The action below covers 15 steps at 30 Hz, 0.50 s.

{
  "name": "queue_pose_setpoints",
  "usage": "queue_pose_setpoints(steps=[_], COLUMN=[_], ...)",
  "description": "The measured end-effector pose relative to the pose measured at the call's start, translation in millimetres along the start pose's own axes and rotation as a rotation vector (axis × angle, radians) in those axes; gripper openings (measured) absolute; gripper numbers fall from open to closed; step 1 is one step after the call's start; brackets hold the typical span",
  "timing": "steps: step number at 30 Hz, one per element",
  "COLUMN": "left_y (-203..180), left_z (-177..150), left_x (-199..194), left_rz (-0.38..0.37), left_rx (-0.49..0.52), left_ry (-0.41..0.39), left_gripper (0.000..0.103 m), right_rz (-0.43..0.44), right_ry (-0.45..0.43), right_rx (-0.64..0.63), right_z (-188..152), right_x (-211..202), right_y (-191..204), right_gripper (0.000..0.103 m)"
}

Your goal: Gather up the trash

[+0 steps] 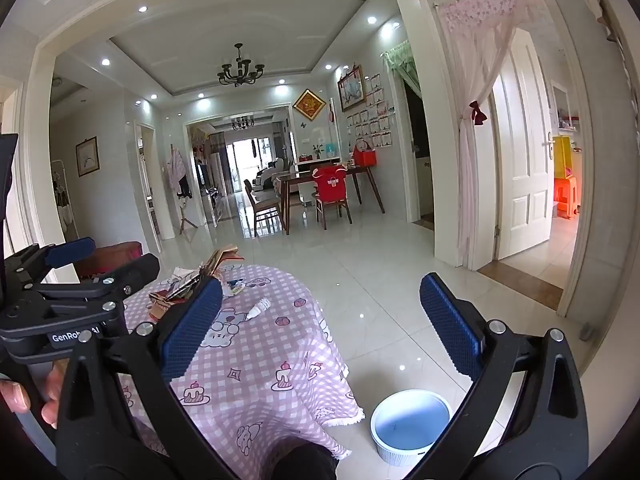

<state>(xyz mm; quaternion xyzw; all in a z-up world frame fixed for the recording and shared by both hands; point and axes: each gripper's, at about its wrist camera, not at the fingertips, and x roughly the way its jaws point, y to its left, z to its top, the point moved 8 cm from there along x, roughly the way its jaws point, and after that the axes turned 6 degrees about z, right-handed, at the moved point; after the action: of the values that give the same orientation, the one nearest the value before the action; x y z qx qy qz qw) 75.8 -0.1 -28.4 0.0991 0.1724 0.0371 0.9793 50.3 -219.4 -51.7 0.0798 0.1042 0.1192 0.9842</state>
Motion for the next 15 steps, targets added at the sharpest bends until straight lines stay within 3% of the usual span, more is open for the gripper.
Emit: queue_pose_setpoints(steps=[15], left_y=[-0.1], left_z=[-0.2], left_x=[-0.4], left_rz=[-0.004], left_rx=[-0.005], left_ry=[0.001], left_gripper=[0.099], right_rz=[0.001], right_ry=[0.001], right_rx=[0.002], right_z=[0.7], right_x=[-0.1], right_y=[-0.9], right_gripper=[0.097])
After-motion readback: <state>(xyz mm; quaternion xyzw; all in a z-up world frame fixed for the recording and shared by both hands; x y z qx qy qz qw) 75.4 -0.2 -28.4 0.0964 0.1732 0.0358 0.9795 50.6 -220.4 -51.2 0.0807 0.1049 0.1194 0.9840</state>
